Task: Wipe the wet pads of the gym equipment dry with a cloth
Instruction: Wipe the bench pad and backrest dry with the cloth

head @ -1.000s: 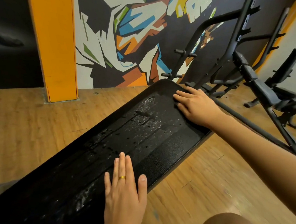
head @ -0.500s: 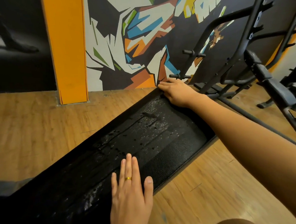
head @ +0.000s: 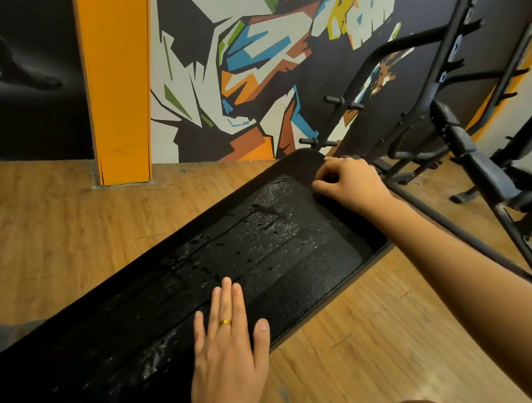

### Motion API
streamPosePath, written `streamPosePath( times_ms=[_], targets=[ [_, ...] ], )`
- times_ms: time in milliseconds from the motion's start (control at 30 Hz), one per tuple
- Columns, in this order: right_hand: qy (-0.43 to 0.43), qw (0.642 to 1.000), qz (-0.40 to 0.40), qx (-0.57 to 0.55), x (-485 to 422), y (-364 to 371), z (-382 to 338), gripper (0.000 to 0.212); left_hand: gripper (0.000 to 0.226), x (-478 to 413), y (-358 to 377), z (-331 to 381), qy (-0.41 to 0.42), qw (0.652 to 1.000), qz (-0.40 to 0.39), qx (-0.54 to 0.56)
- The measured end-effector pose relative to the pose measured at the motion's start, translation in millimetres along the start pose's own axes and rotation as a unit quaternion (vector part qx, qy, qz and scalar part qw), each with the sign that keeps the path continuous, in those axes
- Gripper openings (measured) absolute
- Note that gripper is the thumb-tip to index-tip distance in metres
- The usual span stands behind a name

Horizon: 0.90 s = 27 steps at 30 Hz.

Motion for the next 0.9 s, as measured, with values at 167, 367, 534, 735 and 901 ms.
streamPosePath(
  times_ms=[167, 367, 534, 735, 901],
  targets=[
    [0.030, 0.996, -0.055, 0.068, -4, -3, 2, 0.052, 0.072, 1, 1, 0, 0.001, 1.000, 0.008, 0.002],
    [-0.012, 0.971, -0.146, 0.189, -1, 3, 7, 0.049, 0.071, 1, 1, 0, 0.013, 1.000, 0.020, 0.001],
    [-0.019, 0.965, 0.012, 0.262, -8, 25, 9, 0.052, 0.070, 1, -1, 1, 0.009, 1.000, 0.022, 0.003],
    [-0.097, 0.964, -0.027, 0.245, -22, 23, 6, 0.041, 0.070, 0, -2, 4, 0.008, 1.000, 0.026, 0.006],
    [-0.143, 0.963, -0.073, 0.216, -46, 25, -16, 0.042, 0.071, 0, -3, 4, 0.003, 1.000, 0.016, 0.000]
  ],
)
Point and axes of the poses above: each hand's wrist, its own x-axis away from the middle knuckle, its own y-axis out of the palm, z = x × y, the point moved 4 cm from there along -x, towards the middle knuckle, and after that the axes turned 8 degrees about -z, right-handed, at the moved point
